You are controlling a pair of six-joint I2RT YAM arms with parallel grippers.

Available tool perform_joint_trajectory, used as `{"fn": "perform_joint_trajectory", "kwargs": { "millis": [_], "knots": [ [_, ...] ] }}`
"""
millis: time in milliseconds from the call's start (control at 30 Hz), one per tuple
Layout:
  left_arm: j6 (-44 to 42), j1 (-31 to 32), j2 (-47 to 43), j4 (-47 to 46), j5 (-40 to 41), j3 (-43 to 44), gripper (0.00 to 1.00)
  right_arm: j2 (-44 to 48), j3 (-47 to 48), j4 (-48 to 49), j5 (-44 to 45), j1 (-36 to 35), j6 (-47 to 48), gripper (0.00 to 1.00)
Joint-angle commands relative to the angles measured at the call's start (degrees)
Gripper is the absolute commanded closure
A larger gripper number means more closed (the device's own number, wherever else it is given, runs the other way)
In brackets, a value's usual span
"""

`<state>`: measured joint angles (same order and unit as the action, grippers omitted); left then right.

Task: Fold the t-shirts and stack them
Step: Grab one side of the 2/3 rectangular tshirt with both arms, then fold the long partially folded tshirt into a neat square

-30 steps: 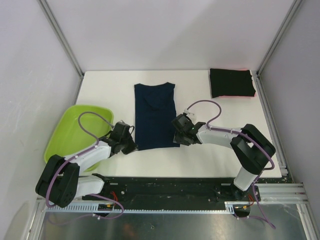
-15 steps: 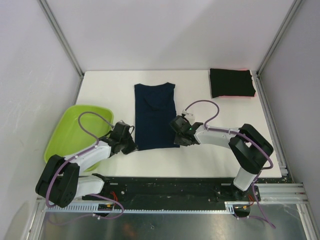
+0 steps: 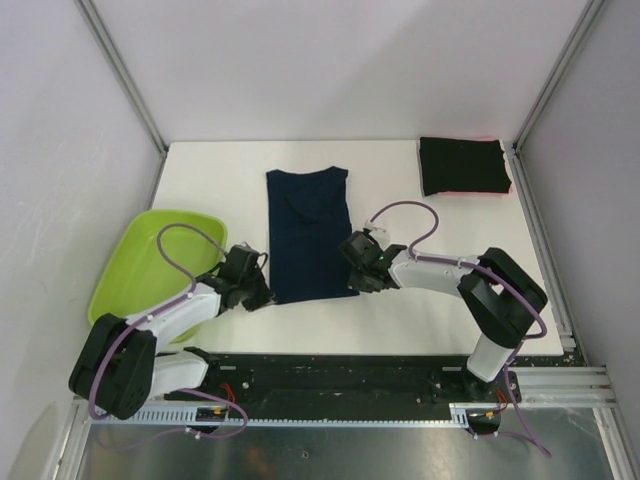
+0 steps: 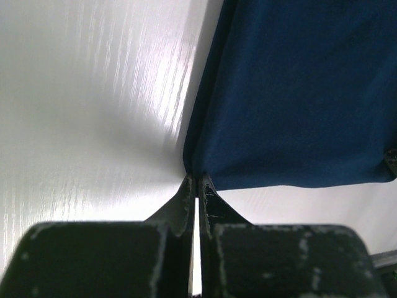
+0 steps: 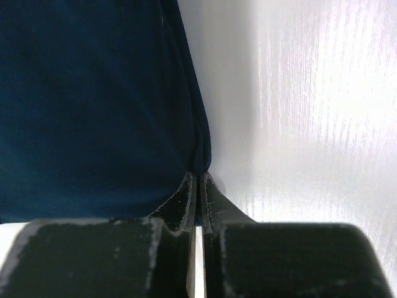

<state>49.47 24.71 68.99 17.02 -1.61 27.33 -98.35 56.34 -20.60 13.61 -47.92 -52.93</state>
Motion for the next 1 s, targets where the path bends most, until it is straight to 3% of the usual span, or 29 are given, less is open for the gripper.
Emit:
{"fn": "perform_joint_trajectory", "kwargs": {
  "millis": [0, 267, 633, 833, 967],
  "knots": [
    [-2.7, 0.3, -4.2, 5.0, -2.8, -0.1, 1.0, 2.7, -2.8, -7.2, -1.2, -0.5, 0.3, 1.0],
    [-2.2, 3.1, -15.4, 11.5, -7.3, -1.1, 1.0, 12.8, -8.9, -9.2, -1.5, -3.7, -3.4, 1.0],
    [1.0, 7.5, -30.0, 22.3, -8.5, 1.2, 1.0, 28.7, -10.1, -21.0, 4.0, -12.5, -12.7, 1.0],
    [0.7, 7.8, -31.6, 25.6, -6.8, 8.3, 1.0, 33.3, -6.4, -25.0, 7.1, -13.2, -13.0, 1.0],
    [-0.8, 7.7, -26.2, 25.5, -1.3, 15.3, 1.0, 32.7, -1.8, -24.8, 8.4, -9.0, -7.9, 1.0]
  ]
}}
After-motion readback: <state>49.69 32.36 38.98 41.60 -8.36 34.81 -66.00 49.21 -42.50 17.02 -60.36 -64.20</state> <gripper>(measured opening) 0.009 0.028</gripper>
